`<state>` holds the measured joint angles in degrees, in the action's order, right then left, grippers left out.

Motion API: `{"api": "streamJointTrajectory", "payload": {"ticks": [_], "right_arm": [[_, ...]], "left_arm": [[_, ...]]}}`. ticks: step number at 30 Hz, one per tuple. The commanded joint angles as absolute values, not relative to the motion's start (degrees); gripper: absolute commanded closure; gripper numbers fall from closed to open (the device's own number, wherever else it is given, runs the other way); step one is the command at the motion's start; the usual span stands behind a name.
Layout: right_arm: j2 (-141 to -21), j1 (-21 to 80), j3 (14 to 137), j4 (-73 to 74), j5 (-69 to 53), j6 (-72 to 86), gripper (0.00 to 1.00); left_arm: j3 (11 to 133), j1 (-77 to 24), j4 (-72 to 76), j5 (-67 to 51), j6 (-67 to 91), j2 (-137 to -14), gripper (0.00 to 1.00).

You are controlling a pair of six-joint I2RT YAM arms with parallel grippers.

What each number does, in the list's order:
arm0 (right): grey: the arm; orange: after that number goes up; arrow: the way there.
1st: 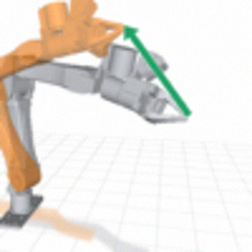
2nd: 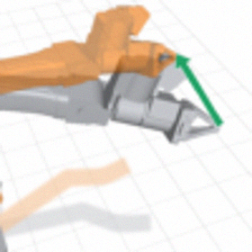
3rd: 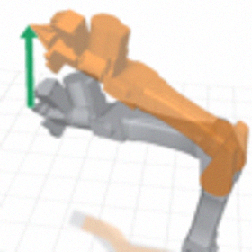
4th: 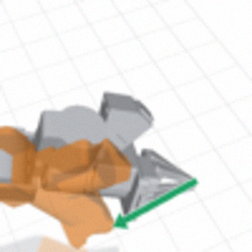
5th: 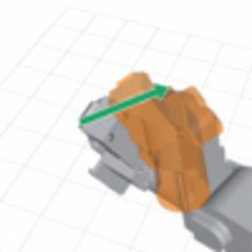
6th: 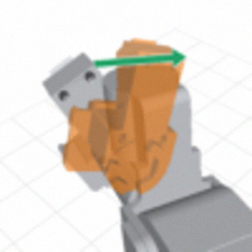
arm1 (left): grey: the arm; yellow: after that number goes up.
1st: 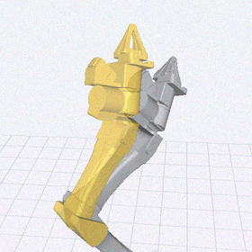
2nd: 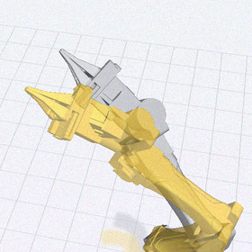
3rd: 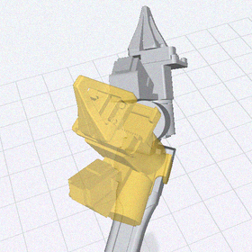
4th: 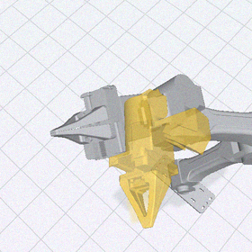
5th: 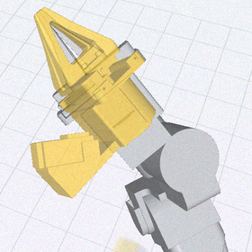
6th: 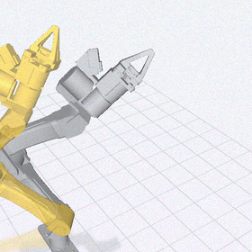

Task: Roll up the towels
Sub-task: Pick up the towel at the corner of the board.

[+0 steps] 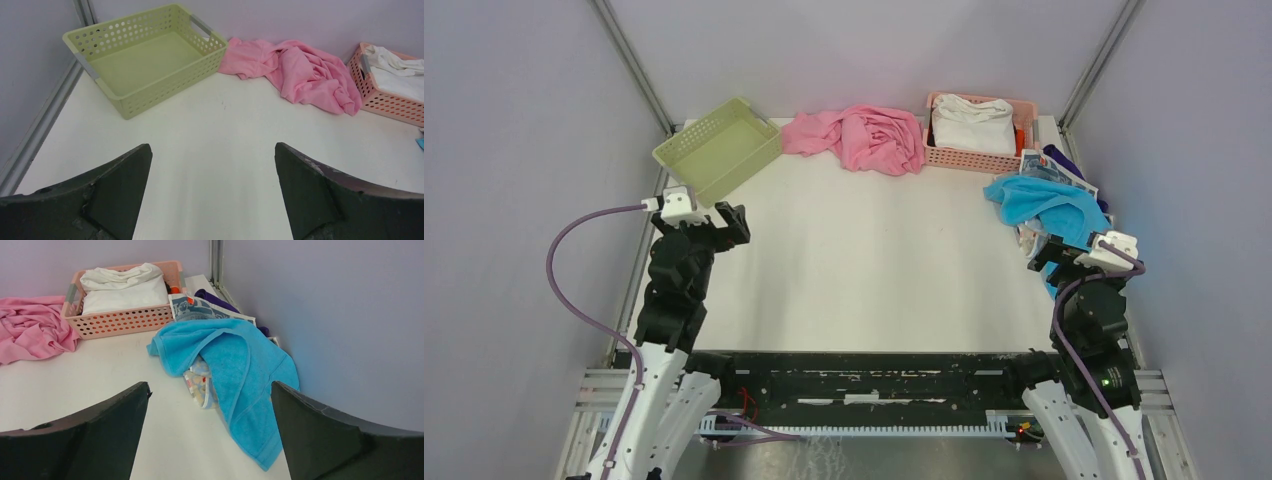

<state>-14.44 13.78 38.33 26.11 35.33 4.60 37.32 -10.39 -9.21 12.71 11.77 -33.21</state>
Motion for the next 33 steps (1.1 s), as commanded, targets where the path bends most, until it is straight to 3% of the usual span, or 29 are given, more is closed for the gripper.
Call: {"api": "streamJointTrajectory", "payload": {"ticks": [1, 15, 24, 33], "right_arm": [[-15.12, 13.97, 38.75, 23.86, 35.3, 4.04, 0.0], [-23.56, 13.97, 44.58, 29.64, 38.64, 5.7, 0.0], [-48.9, 13.55, 54.56, 38.98, 43.56, 17.74, 0.0], [-70.92, 0.99, 57.37, 28.29, 43.39, 26.14, 0.08]], "left_arm": [[37.53, -10.65, -5.81, 11.67, 12.27, -33.18, 0.01], [38.46, -11.48, -9.16, 9.3, 12.08, -31.43, 0.01], [36.97, -15.74, -8.56, 10.56, 10.29, -30.43, 0.01], [36.38, -17.95, -7.69, 12.37, 8.97, -29.23, 0.01]]}}
